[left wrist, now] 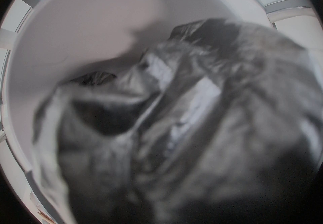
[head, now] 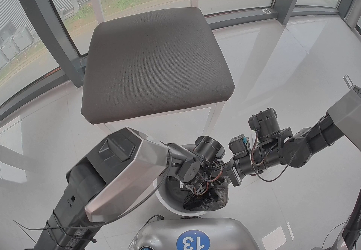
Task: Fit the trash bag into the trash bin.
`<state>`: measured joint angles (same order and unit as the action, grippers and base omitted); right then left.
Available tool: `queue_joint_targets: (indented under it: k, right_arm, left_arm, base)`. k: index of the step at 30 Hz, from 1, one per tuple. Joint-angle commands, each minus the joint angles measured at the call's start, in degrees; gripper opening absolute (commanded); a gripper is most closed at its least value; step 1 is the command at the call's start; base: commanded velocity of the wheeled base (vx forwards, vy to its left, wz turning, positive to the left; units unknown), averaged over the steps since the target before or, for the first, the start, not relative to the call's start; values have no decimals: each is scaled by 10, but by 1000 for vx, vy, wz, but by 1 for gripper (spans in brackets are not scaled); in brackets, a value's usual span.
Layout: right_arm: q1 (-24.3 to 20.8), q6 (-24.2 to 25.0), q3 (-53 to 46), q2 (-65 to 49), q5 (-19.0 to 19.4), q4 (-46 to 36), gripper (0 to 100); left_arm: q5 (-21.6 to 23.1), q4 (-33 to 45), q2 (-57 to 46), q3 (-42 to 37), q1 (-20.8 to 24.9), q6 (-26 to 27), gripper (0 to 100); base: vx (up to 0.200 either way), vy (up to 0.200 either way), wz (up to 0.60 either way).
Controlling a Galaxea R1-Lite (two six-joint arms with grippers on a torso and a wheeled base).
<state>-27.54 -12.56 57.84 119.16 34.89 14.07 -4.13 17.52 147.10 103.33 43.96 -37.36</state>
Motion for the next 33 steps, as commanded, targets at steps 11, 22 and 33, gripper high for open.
queue_joint_targets:
  k: [11,22,33]
  right_arm:
    - [13,0,-13,-16,-3,-4,0]
    - [46,1,-23,-12,-3,-3,0]
    - [99,1,-24,-7,-3,1,0]
  left_arm:
    - [23,3,-228,-138,-51,-90,0]
    - [47,-3,-341,-278,-127,-184,0]
    - [29,-60,-339,-322,-148,-187,0]
  base:
    - [0,0,0]
    - [0,0,0]
    - [0,0,0]
